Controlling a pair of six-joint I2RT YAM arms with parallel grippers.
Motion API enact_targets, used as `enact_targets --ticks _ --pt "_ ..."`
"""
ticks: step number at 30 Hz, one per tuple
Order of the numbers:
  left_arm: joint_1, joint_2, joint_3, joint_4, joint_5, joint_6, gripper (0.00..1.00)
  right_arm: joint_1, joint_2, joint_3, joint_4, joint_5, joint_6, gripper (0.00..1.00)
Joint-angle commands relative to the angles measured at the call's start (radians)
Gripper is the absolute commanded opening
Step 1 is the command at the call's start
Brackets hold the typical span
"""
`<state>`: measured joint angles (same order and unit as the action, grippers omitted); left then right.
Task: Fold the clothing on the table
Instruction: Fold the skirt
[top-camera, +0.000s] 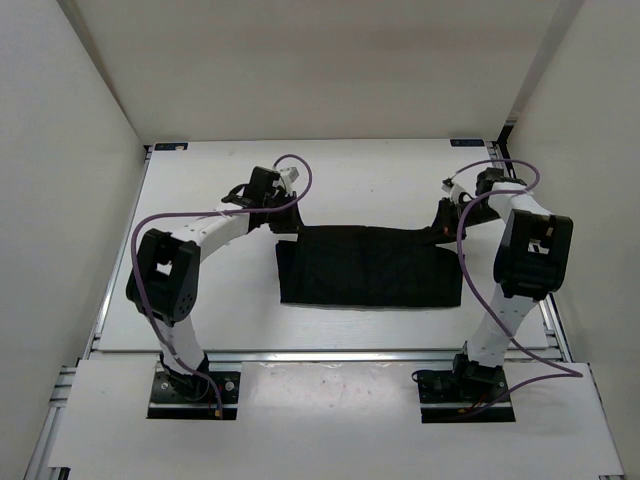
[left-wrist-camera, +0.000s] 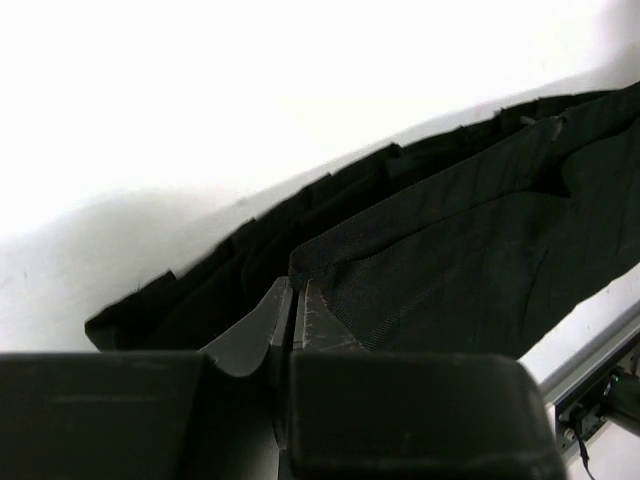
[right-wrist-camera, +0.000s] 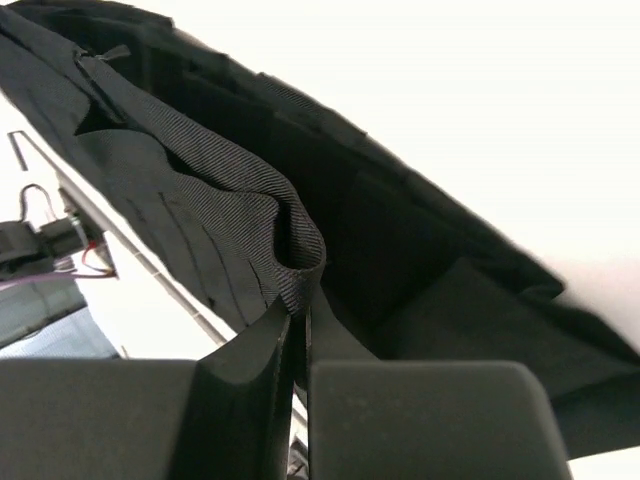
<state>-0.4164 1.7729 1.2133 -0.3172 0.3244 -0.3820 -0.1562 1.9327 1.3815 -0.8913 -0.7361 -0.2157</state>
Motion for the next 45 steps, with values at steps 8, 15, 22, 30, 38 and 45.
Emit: enact_targets --ticks 8,15,22,30,38,45 --pt "0.019 0.013 0.051 -0.062 -0.045 0.026 0.0 0.029 0.022 0.021 0.035 0.233 0.021 0.0" --pt "0.013 0.046 0.009 -0.146 -0.045 0.06 0.03 0.092 0.037 -0.001 0.035 0.447 0.044 0.0" --pt "0.037 0.068 0.0 -0.166 -0.059 0.078 0.42 0.11 0.032 -0.015 0.049 0.61 0.045 0.65" --pt "0.059 -0.218 -0.087 -0.021 -0.263 0.1 0.73 0.112 -0.104 0.068 0.106 0.679 0.139 0.82" --pt "-0.168 -0.26 0.011 -0.037 -0.128 0.17 0.74 0.049 -0.345 -0.154 0.066 0.209 0.165 0.83" --pt "-0.323 -0.098 -0.031 0.007 0.095 0.169 0.73 -0.144 -0.483 -0.418 0.025 0.018 0.093 0.88"
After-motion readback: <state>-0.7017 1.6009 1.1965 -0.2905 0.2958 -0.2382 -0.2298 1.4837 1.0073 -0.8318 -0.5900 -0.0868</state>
